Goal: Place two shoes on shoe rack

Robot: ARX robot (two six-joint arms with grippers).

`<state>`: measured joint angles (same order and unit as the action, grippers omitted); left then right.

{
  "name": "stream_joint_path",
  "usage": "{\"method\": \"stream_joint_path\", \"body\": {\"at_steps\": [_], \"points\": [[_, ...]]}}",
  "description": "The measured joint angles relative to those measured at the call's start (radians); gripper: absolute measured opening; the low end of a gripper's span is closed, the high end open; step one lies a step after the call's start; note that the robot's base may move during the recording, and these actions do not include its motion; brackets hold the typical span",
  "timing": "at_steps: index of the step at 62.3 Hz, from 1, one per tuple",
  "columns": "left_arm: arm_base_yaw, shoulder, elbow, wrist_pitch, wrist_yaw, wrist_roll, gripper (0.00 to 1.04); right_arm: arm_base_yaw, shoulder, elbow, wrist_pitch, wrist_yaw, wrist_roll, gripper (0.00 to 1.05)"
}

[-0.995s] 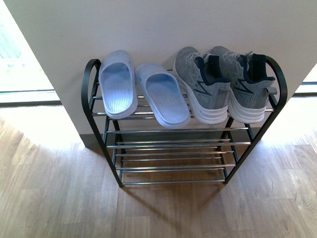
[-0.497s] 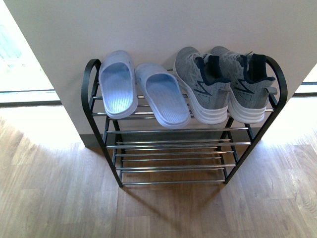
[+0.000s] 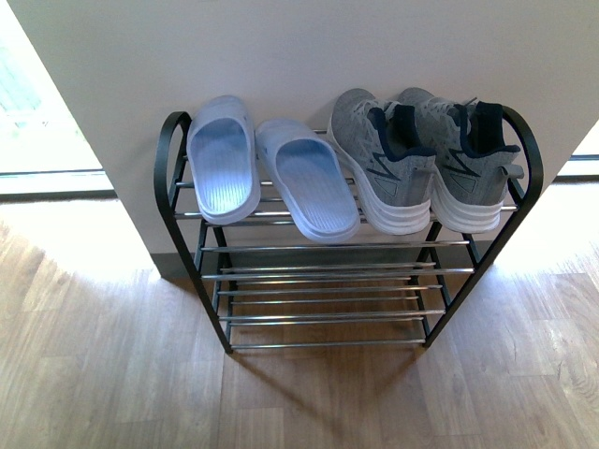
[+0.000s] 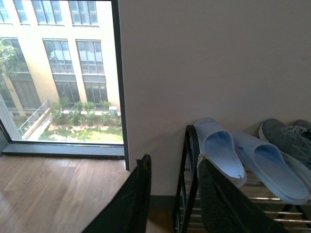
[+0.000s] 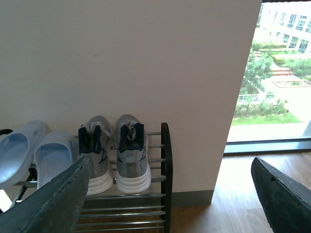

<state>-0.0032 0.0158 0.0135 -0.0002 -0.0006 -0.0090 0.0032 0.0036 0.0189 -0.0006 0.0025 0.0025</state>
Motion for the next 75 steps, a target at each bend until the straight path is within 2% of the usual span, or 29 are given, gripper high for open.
{"method": "stream_joint_path", "body": {"at_steps": [20, 75], "points": [[0.0, 0.0, 0.0, 0.0, 0.0, 0.0, 0.96, 0.0, 0.0, 0.0, 0.0, 0.0, 0.0, 0.96], [0.0, 0.0, 0.0, 0.0, 0.0, 0.002, 0.95, 0.0, 0.0, 0.0, 0.0, -0.001, 0.0, 0.96]]}}
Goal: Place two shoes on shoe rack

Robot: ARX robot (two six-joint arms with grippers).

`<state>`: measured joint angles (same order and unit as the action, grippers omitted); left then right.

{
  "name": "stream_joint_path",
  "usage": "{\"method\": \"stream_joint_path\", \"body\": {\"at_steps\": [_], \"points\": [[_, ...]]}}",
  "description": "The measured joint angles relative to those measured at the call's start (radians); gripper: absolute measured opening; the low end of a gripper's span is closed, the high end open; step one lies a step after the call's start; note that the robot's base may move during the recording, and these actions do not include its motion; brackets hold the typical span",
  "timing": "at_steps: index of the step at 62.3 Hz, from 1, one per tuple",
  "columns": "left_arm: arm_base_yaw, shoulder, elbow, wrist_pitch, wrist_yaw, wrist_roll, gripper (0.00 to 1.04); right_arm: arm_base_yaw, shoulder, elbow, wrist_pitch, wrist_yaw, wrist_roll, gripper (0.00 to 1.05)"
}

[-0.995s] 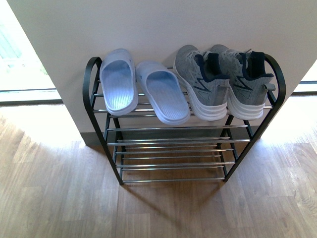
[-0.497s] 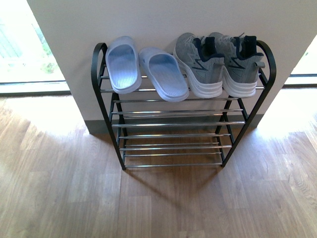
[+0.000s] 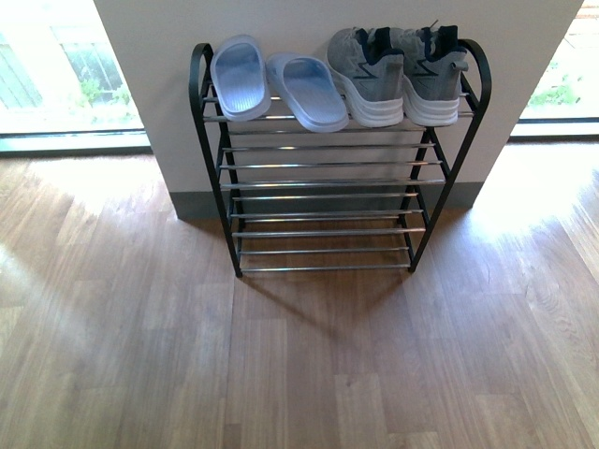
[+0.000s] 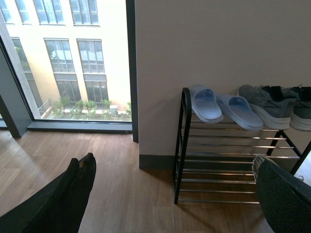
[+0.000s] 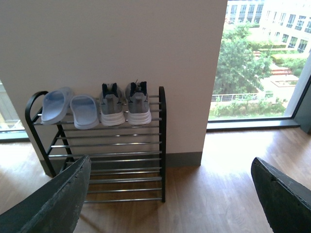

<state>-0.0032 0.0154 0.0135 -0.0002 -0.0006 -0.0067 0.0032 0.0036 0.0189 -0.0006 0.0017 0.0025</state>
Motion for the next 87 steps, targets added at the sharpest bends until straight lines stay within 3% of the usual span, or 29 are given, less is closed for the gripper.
{"method": "stream_joint_path", "body": {"at_steps": [87], "points": [[0.0, 0.0, 0.0, 0.0, -0.002, 0.0, 0.95, 0.0, -0.001, 0.0, 0.0, -0.003, 0.0, 0.96]]}}
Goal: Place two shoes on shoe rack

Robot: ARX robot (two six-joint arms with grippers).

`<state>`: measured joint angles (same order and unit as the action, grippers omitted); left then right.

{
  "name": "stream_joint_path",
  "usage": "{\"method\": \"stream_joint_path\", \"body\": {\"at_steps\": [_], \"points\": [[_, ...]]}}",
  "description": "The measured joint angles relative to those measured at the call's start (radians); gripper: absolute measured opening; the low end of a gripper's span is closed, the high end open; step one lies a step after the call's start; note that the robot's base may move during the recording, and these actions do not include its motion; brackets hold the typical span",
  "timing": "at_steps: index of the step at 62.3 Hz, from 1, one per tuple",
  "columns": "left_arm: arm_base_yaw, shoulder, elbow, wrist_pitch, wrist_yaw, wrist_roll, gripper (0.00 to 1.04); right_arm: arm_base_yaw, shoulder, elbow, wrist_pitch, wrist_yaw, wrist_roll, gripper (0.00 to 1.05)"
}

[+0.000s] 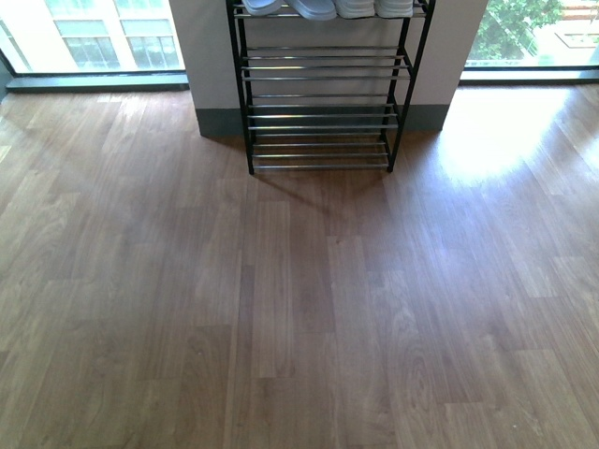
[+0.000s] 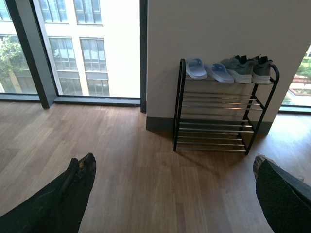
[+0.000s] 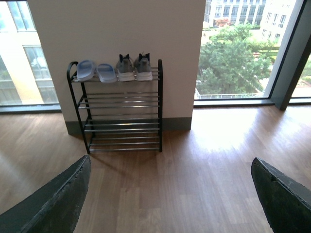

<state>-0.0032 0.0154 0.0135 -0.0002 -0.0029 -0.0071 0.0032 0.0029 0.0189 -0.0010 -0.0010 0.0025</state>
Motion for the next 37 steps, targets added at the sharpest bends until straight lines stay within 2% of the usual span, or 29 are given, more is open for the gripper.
{"method": "stream_joint_path", "body": {"at_steps": [37], "points": [[0.0, 0.0, 0.0, 0.0, 0.003, 0.0, 0.95, 0.0, 0.0, 0.0, 0.0, 0.004, 0.0, 0.96]]}}
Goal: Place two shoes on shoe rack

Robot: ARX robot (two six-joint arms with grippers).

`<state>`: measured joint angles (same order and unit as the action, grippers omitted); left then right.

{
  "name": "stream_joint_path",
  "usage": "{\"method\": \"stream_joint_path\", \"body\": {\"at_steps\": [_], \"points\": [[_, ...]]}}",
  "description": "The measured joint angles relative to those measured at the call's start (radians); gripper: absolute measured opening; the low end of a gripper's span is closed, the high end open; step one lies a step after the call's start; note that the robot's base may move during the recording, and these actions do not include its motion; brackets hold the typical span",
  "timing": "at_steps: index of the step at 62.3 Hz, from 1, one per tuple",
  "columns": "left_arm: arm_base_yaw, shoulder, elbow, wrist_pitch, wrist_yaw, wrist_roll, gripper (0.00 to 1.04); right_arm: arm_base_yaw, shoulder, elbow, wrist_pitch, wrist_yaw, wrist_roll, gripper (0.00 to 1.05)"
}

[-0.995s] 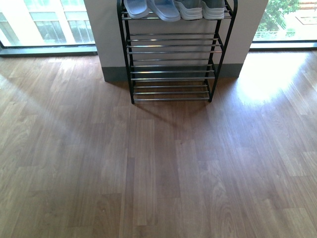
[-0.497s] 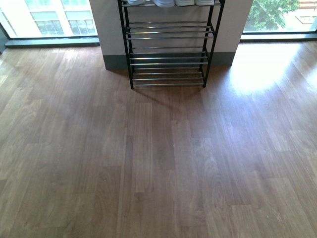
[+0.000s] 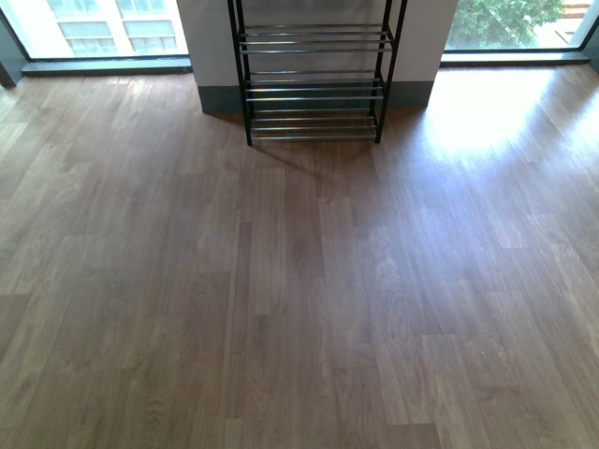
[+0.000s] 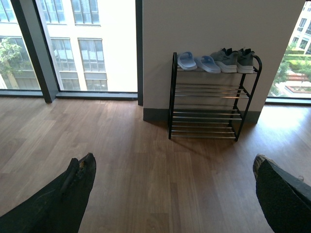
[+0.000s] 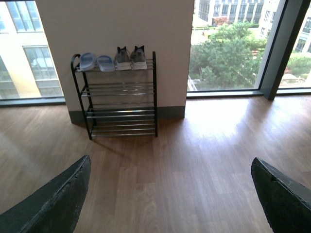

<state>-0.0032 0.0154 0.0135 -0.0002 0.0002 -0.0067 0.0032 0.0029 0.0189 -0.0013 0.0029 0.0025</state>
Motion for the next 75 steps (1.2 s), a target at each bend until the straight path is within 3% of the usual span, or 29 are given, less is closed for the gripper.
{"method": "stream_joint_path", "body": {"at_steps": [75], "points": [[0.0, 0.0, 0.0, 0.0, 0.0, 0.0, 0.95, 0.0, 0.0, 0.0, 0.0, -0.001, 0.0, 0.96]]}}
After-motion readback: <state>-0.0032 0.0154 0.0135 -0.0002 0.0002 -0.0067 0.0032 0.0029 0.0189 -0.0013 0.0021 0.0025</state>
